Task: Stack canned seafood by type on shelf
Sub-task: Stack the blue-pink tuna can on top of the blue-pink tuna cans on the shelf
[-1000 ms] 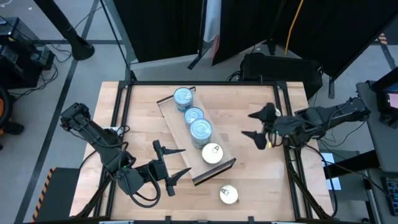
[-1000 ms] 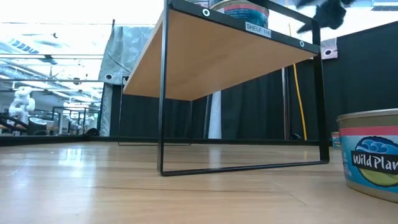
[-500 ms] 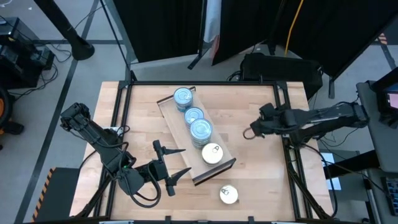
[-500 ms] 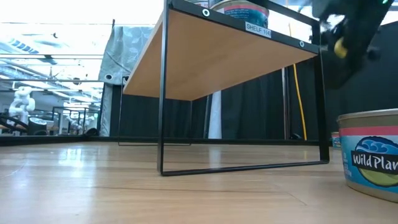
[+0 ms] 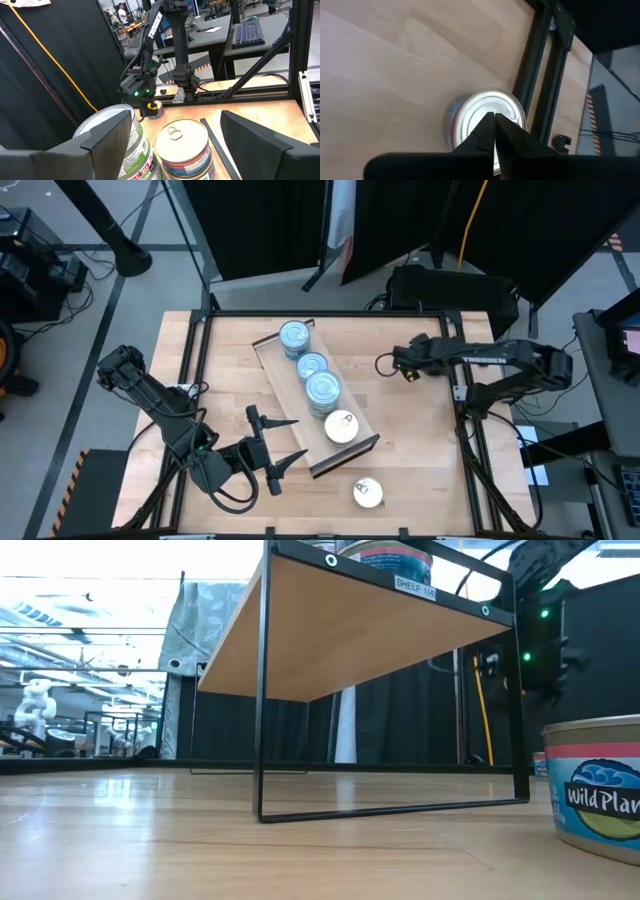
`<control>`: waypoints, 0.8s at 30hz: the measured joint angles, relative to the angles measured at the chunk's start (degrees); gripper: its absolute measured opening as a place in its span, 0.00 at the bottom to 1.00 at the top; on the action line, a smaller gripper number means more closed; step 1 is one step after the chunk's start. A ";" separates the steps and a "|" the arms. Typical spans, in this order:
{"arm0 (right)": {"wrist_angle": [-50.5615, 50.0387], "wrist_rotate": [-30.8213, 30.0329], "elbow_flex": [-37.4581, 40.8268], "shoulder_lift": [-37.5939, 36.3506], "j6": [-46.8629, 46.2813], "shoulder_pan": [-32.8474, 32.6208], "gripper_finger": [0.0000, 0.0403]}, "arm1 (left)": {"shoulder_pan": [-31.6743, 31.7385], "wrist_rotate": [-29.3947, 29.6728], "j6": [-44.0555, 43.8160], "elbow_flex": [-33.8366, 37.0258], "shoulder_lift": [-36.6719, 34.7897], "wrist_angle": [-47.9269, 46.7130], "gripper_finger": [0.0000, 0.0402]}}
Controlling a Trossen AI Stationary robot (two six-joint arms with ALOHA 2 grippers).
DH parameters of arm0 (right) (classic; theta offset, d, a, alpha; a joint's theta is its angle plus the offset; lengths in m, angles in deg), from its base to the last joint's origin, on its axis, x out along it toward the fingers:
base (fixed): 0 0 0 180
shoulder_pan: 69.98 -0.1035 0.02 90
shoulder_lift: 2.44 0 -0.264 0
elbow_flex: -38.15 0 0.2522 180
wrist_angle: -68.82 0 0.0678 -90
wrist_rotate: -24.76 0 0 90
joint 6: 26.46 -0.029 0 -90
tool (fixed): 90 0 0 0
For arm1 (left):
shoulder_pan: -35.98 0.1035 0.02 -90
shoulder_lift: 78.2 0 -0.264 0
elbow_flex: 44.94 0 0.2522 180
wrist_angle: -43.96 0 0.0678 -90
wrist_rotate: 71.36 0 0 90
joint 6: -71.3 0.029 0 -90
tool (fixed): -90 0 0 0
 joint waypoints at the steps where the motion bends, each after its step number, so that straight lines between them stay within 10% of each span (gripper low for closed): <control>1: -0.02 -0.03 0.00 0.91 0.02 0.35 0.01 | 0.00 -0.02 0.00 0.00 0.00 -0.03 0.76; 24: 12.42 0.94 6.14 7.27 0.33 0.49 0.00 | 0.00 -0.26 0.22 0.00 0.00 -1.27 0.76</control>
